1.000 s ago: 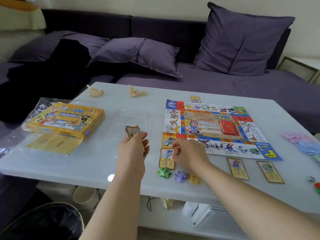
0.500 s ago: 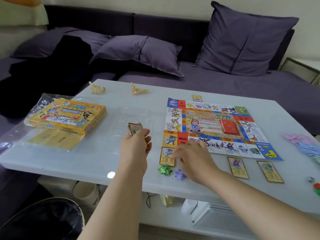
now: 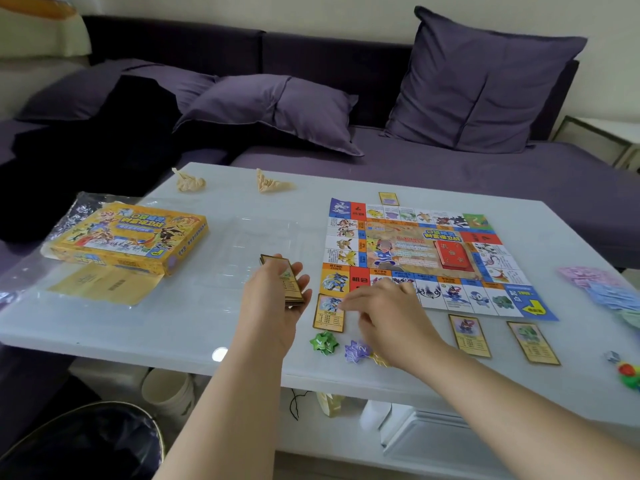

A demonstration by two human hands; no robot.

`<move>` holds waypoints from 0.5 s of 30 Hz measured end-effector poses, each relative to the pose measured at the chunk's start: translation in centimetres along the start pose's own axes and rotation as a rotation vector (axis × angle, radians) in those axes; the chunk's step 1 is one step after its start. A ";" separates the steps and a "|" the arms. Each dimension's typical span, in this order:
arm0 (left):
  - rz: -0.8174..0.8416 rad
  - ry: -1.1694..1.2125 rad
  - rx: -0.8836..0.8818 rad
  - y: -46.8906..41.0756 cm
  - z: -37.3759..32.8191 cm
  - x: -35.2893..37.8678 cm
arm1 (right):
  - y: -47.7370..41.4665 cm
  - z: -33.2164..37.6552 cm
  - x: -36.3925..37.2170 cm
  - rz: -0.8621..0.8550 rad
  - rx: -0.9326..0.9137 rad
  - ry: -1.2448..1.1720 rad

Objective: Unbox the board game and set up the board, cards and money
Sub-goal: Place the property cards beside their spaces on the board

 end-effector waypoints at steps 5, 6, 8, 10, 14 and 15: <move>0.199 -0.042 -0.082 0.4 0.9 0.4 | 0.8 -1.2 -2.6 -0.147 0.141 -0.497; 0.268 -0.086 -0.091 0.7 1.3 0.5 | 1.1 -1.6 -3.3 -0.134 0.179 -0.633; 0.423 -0.173 -0.115 1.6 2.1 1.1 | 1.7 -2.4 -4.3 -0.068 0.253 -0.838; 0.560 -0.256 -0.133 2.6 3.0 1.7 | 2.2 -3.0 -4.6 -0.008 0.338 -1.000; 0.644 -0.331 -0.152 3.4 4.2 2.8 | 3.1 -3.7 -4.2 0.064 0.473 -1.213; 0.643 -0.336 -0.152 3.5 4.4 3.0 | 3.3 -3.7 -4.2 0.059 0.480 -1.216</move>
Point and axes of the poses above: each hand's wrist, its own y-axis away from the middle knuckle, its own x-axis out of the palm, z = x × y, the point moved 1 cm from there along -y, towards the middle knuckle, and after that the axes turned 6 degrees about x, right-handed, at the moved point
